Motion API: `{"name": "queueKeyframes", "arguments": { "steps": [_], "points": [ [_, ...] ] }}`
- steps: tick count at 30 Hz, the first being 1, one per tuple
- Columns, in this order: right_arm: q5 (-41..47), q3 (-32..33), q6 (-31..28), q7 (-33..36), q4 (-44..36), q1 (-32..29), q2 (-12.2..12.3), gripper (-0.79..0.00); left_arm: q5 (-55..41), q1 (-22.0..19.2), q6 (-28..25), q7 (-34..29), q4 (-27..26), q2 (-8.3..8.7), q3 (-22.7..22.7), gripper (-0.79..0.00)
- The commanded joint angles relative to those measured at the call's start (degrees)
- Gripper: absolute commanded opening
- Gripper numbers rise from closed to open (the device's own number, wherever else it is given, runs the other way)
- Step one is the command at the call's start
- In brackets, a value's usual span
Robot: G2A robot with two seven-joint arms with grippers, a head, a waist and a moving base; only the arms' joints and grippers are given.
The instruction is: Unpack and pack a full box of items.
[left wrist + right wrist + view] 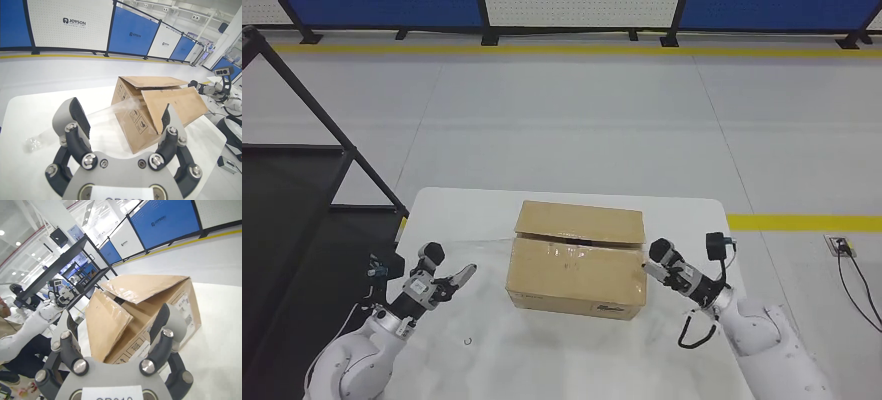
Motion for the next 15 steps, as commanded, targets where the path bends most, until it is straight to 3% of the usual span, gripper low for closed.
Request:
{"name": "queueKeyframes", "arguments": {
  "steps": [1, 11, 15],
  "points": [
    [5.83, -0.69, -0.55, 4.94, 0.81, 0.64, 0.22, 0.000, -0.46, -0.13, -0.18, -0.41, 0.13, 0.14, 0.00, 0.000],
    [29.13, -2.02, -3.36, 23.48, -4.83, -1.46, 2.30, 0.000, -2.16, -1.25, -0.76, -1.78, 0.80, 0.73, 1.01, 0.000],
    [32.76, -2.05, -3.36, 24.66, -10.60, -4.18, 3.71, 0.000, -3.51, -1.96, -0.26, -2.31, 0.82, 0.86, 1.80, 0.000]
  ]
}}
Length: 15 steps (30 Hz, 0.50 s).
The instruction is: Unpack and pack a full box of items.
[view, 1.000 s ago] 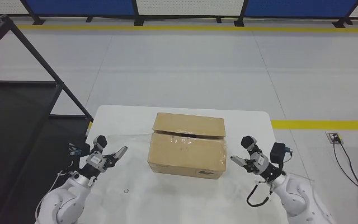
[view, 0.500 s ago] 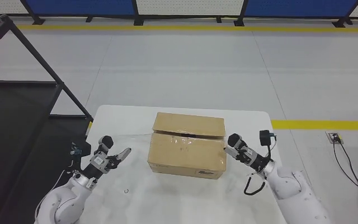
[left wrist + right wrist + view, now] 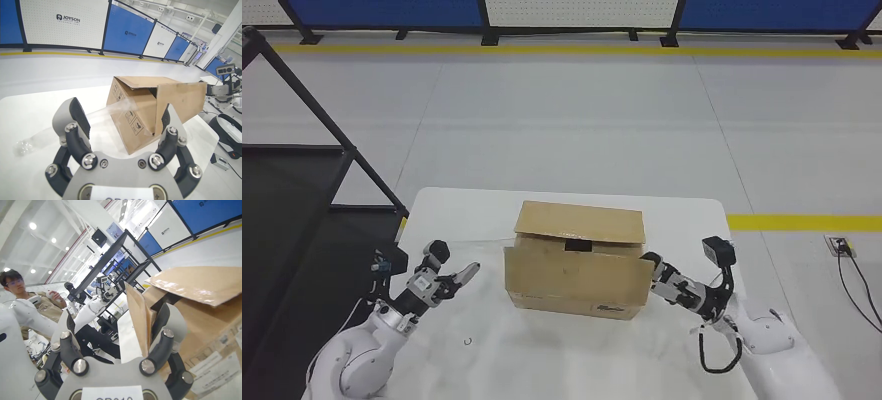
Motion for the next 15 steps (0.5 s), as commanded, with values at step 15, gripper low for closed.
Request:
{"name": "queueKeyframes", "arguments": {
  "steps": [15],
  "points": [
    [-2.97, -2.78, 0.00, -0.22, -14.70, -9.81, 8.88, 0.000, -0.09, 1.07, -11.58, -7.74, -1.31, 1.57, 3.31, 0.000]
  ]
}}
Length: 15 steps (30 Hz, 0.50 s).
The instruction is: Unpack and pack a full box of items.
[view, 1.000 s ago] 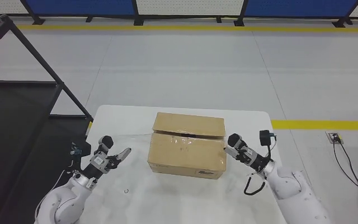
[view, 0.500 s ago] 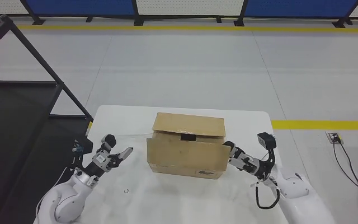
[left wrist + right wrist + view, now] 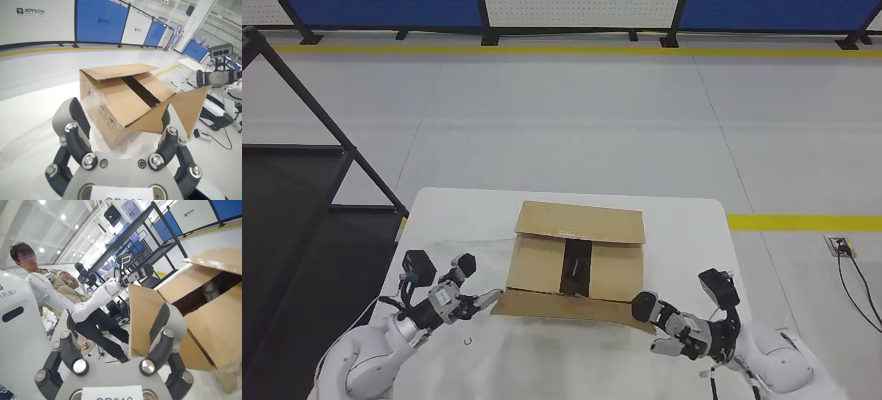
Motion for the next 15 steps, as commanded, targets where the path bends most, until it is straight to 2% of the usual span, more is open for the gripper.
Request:
{"name": "queueKeyframes", "arguments": {
  "steps": [1, 8, 15],
  "points": [
    [-0.80, -1.28, 0.00, 0.00, 0.37, 0.12, 0.72, 0.000, 0.89, 0.13, -1.32, -1.07, 0.29, 0.24, 0.40, 0.000],
    [-1.55, -5.93, 0.00, -0.01, 1.36, 2.15, 2.92, 0.000, 4.81, 0.47, -1.81, -2.95, 1.32, 0.86, 1.88, 0.000],
    [12.47, -6.59, 0.31, -2.14, 6.40, 4.74, 2.38, 0.000, 8.93, 0.15, 0.49, -1.18, 2.90, 1.11, 3.72, 0.000]
  ]
}}
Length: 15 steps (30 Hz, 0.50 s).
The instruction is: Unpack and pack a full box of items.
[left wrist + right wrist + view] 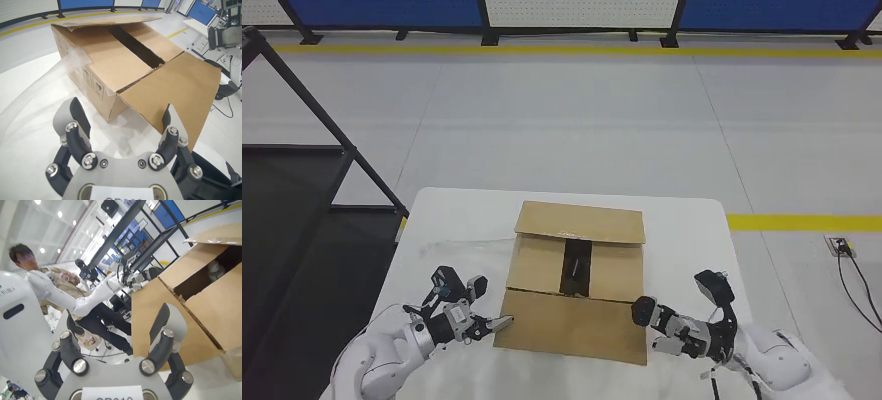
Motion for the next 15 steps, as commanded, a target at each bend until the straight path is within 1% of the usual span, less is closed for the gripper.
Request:
{"name": "queueKeyframes", "arguments": {
  "steps": [1, 3, 13, 14, 15],
  "points": [
    [3.73, -0.92, 0.96, -0.79, 1.49, 1.31, -0.39, 0.000, 0.39, -0.19, 0.32, 0.48, 0.49, 0.07, 0.40, 0.000],
    [5.83, -1.10, 3.98, -2.41, 3.39, 2.92, -0.74, 0.000, 0.43, -0.24, 0.43, 0.56, 0.71, 0.09, 0.53, 0.000],
    [5.83, -1.10, 3.98, -2.41, 3.39, 2.92, -0.74, 0.000, 0.43, -0.24, 0.43, 0.56, 0.71, 0.09, 0.53, 0.000],
    [6.14, -1.28, 4.93, -3.04, 2.99, 2.67, -0.83, 0.000, 0.43, -0.24, 0.43, 0.56, 0.71, 0.09, 0.53, 0.000],
    [7.19, -1.72, 7.08, -3.95, 2.14, 2.69, -1.03, 0.000, 0.43, -0.24, 0.43, 0.56, 0.71, 0.09, 0.53, 0.000]
  ]
}}
